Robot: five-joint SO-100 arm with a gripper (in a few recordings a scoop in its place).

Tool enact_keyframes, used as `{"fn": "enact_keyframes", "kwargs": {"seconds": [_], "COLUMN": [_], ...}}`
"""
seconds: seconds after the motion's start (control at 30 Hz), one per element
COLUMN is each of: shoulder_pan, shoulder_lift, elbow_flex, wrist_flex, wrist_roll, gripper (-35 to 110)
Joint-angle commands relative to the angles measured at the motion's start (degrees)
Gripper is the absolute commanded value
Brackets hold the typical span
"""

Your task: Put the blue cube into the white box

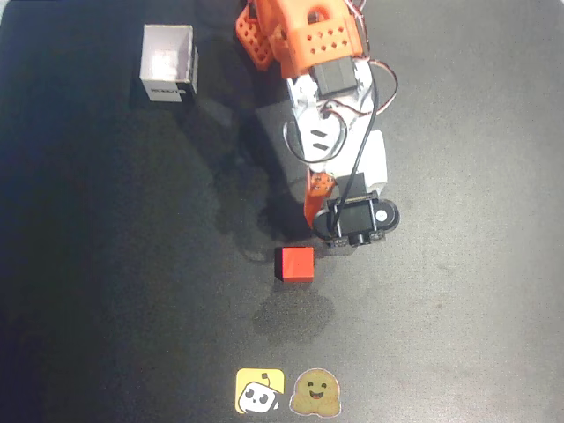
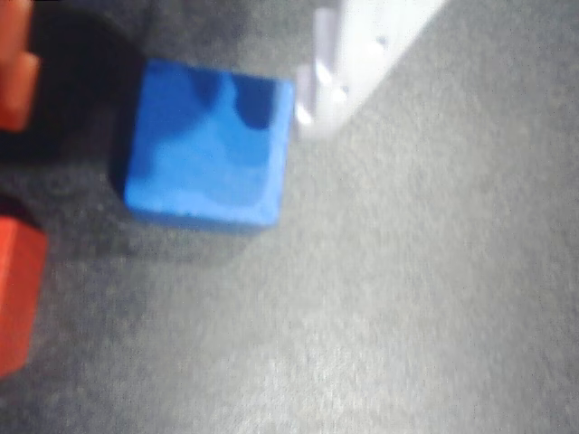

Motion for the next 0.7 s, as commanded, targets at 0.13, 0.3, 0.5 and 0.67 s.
{"fn": "enact_keyframes", "kwargs": {"seconds": [0.13,0.3,0.5,0.67], "shoulder_pan": [-1.23,-1.41,-1.41,-1.41], "shoulder_lift": [-3.25,-5.8,-9.49,-10.72], "elbow_flex": [-2.64,-2.37,-2.02,-1.76], "wrist_flex": [-3.43,-5.89,-9.4,-10.55], "wrist_roll": [0.18,0.62,0.35,0.18], "gripper": [24,24,24,24]}}
